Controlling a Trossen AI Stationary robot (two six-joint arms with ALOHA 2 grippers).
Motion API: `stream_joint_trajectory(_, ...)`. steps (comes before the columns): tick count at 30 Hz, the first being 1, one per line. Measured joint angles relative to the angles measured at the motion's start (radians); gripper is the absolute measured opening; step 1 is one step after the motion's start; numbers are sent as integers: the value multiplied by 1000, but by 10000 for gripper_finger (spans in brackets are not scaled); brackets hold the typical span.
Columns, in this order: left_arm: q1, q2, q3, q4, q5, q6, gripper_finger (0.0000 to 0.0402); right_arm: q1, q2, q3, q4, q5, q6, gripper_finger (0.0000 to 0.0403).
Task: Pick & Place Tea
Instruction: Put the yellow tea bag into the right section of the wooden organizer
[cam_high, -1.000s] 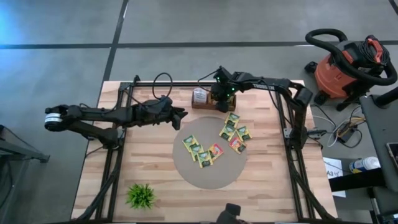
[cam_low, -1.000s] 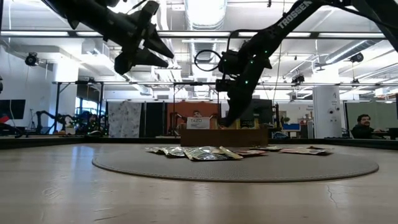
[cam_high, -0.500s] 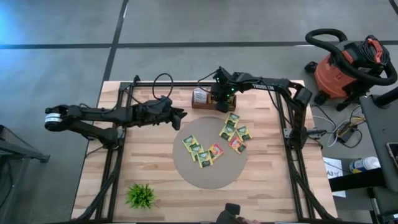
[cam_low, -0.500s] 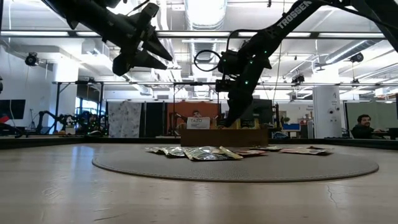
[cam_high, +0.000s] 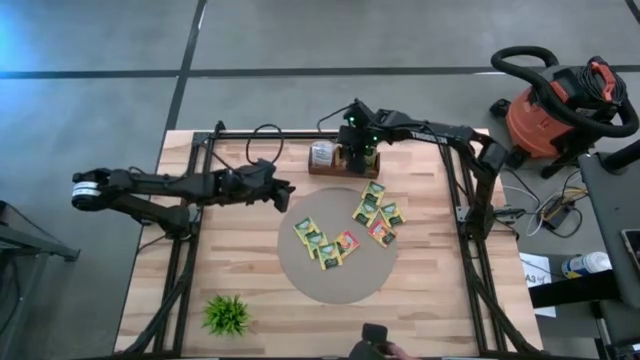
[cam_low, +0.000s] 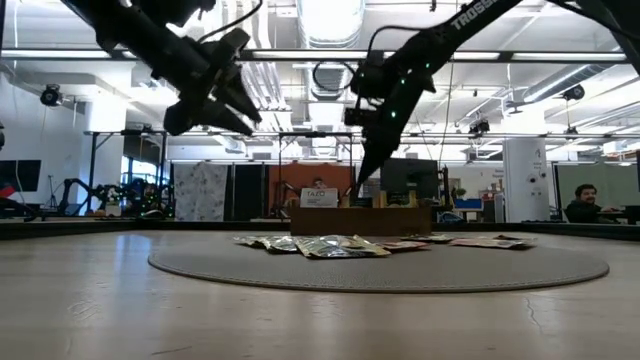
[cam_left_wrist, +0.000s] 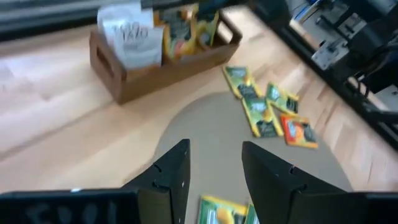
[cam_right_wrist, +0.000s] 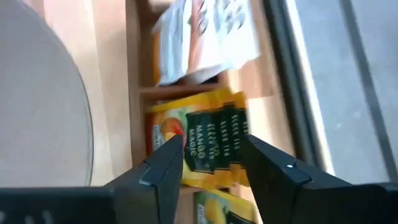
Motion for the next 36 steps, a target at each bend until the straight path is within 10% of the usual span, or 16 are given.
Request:
stream_joint_trajectory(20, -228, 18, -208, 194, -33, -339, 140, 282, -79, -73, -51, -211, 208, 159)
stream_joint_trajectory(36, -338, 379, 143, 104, -75, -139, 140, 510, -193, -387, 240, -204, 643, 155)
